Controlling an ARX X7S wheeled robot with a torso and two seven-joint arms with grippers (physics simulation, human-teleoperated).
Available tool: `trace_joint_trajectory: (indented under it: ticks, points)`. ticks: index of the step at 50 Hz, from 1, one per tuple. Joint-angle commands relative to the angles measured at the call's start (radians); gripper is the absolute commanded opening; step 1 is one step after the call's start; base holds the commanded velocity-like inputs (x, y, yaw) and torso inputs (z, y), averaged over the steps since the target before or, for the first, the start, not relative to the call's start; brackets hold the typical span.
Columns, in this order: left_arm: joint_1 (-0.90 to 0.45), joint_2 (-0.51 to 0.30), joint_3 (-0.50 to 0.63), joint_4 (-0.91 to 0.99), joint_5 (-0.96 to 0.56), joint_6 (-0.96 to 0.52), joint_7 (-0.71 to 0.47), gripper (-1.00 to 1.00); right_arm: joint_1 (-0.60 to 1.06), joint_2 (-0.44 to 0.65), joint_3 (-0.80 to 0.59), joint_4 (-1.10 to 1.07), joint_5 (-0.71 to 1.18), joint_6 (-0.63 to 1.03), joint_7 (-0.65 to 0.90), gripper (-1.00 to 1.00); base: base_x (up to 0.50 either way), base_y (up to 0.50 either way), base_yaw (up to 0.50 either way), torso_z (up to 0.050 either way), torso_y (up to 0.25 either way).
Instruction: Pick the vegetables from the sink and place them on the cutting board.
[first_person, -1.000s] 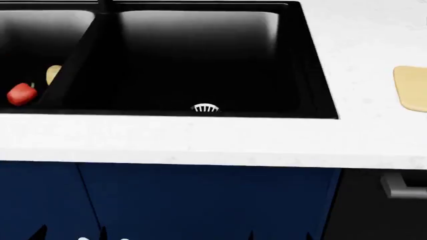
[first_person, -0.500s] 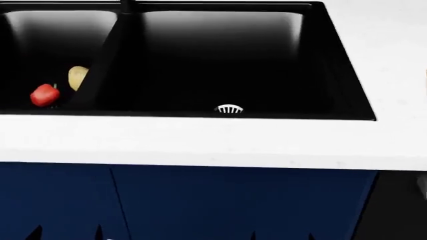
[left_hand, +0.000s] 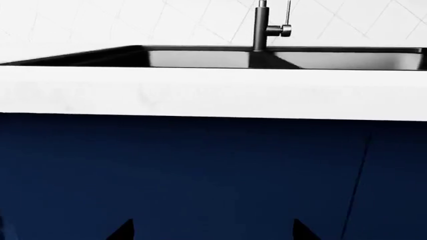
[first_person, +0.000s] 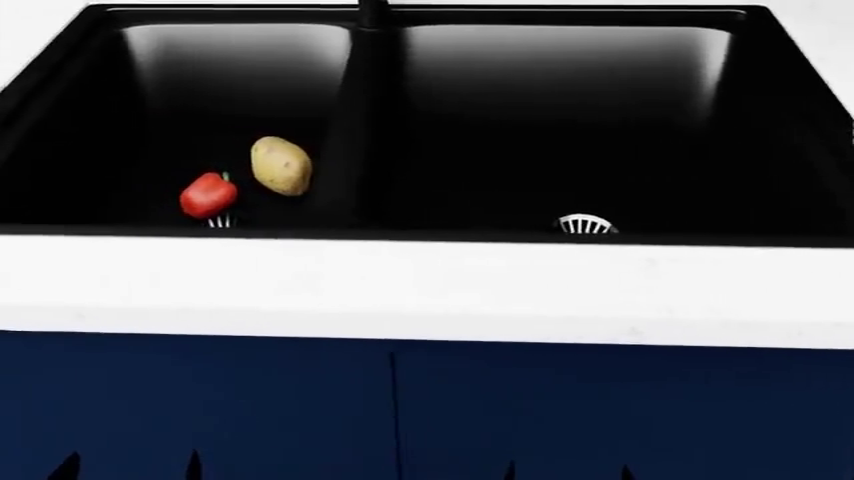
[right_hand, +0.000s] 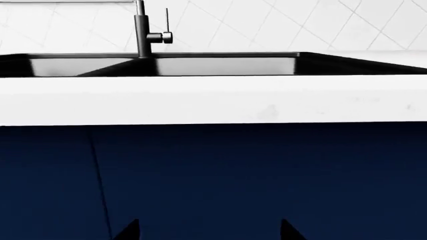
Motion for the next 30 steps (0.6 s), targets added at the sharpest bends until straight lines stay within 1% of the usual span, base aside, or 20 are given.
trace_joint_trajectory:
  ticks: [1, 26, 30]
  points:
    - [-0.005, -0.009, 0.016, -0.002, -0.01, -0.004, -0.018, 1.0, 0.001, 0.011, -0.016, 0.003, 0.003, 0.0, 0.023, 1.0, 0.03, 0.5, 0.0, 0.0, 0.0]
    - [-0.01, -0.028, 0.043, -0.002, -0.024, -0.009, -0.049, 1.0, 0.006, 0.034, -0.049, -0.003, -0.001, 0.013, 0.06, 1.0, 0.03, 0.5, 0.0, 0.0, 0.0]
    - [-0.009, -0.029, 0.049, -0.001, -0.024, 0.006, -0.054, 1.0, 0.006, 0.036, -0.046, -0.004, 0.009, 0.01, 0.064, 1.0, 0.02, 0.2, 0.0, 0.0, 0.0]
